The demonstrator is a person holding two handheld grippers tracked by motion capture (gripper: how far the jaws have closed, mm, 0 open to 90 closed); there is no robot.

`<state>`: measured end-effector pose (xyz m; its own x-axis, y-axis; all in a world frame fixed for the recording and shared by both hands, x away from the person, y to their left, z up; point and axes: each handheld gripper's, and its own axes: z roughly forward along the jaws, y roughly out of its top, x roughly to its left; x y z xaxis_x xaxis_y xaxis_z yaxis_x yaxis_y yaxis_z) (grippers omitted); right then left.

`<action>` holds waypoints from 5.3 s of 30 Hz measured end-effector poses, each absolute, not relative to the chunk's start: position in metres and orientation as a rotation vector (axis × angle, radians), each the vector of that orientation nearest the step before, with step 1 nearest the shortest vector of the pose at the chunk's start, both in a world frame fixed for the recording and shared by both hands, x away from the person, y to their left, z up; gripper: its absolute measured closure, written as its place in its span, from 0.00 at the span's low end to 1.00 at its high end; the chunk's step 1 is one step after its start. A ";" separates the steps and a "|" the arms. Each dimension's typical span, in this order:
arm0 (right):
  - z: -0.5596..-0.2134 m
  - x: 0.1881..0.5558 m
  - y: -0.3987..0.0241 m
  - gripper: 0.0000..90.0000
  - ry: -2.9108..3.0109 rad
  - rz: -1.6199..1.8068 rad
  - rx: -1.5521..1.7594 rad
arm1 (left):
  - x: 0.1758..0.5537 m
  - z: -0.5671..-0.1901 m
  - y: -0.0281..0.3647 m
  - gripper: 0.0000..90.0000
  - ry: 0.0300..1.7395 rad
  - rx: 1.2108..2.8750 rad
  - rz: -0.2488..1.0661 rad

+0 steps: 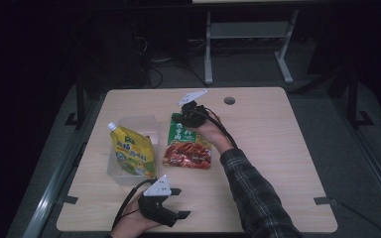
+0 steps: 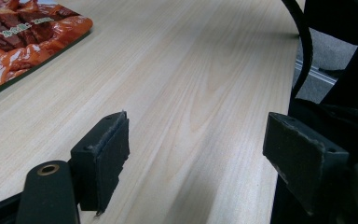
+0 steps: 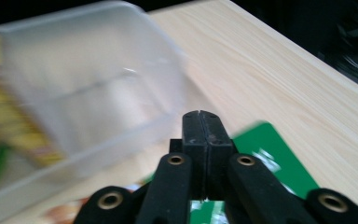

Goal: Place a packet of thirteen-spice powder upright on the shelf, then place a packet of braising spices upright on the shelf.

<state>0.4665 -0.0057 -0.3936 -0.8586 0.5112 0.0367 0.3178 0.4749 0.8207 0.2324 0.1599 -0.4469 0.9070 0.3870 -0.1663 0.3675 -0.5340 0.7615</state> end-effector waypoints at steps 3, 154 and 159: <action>-0.411 0.484 -0.010 1.00 2.463 1.244 0.842 | 0.232 -0.446 0.160 0.24 0.531 2.182 0.030; -0.443 0.288 -0.204 0.24 2.554 1.223 0.949 | 0.367 -0.464 0.077 0.12 0.897 2.344 0.223; -0.440 0.281 -0.208 0.24 2.526 1.231 0.969 | 0.363 -0.458 0.069 0.26 0.868 2.408 0.225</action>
<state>0.2808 -0.2079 -0.4398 -0.7747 0.6198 0.1253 0.4806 0.4482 0.7537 0.3631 0.0692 -0.4584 0.7761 0.6299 -0.0318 0.5352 -0.6311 0.5615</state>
